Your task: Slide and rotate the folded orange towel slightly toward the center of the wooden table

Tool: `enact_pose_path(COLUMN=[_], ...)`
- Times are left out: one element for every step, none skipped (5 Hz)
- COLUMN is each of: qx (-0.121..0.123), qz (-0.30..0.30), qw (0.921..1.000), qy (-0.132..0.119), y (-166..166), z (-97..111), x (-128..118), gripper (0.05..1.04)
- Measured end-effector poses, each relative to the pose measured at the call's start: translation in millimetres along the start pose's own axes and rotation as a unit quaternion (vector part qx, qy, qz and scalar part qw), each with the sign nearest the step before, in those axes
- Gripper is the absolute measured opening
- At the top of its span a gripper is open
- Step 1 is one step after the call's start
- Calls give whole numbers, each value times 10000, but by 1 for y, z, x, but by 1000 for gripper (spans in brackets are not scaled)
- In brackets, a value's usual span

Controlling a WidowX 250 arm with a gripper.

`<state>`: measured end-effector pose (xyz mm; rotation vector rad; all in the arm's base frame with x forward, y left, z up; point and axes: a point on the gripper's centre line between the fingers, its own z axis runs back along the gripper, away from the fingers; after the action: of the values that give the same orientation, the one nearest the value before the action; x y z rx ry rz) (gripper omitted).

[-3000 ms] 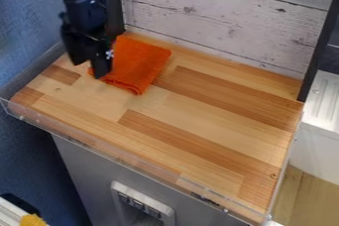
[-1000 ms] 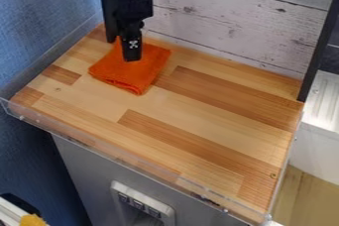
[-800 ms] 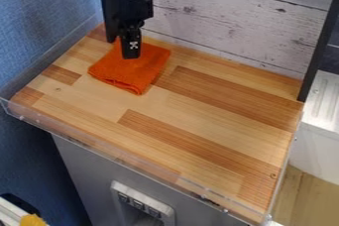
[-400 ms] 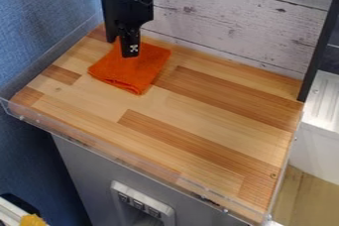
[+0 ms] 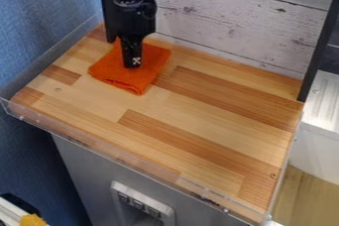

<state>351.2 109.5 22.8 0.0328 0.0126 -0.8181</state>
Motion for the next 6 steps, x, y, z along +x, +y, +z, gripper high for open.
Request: enact_pose_path(qx=[59,40,1,-71,-125,-109], qz=[17,80,433,968,1644,2263], qw=[10000,9999,9990,9952,9863,9740], qy=[-36,-106,-139,-114,-70,-55], y=[-3,-7,-14,-28,-37,-46], z=[-7,-11,-10,-9,-8,-1], x=[0,2,6,14,23,33], gripper=[59,59,59,59,59,59])
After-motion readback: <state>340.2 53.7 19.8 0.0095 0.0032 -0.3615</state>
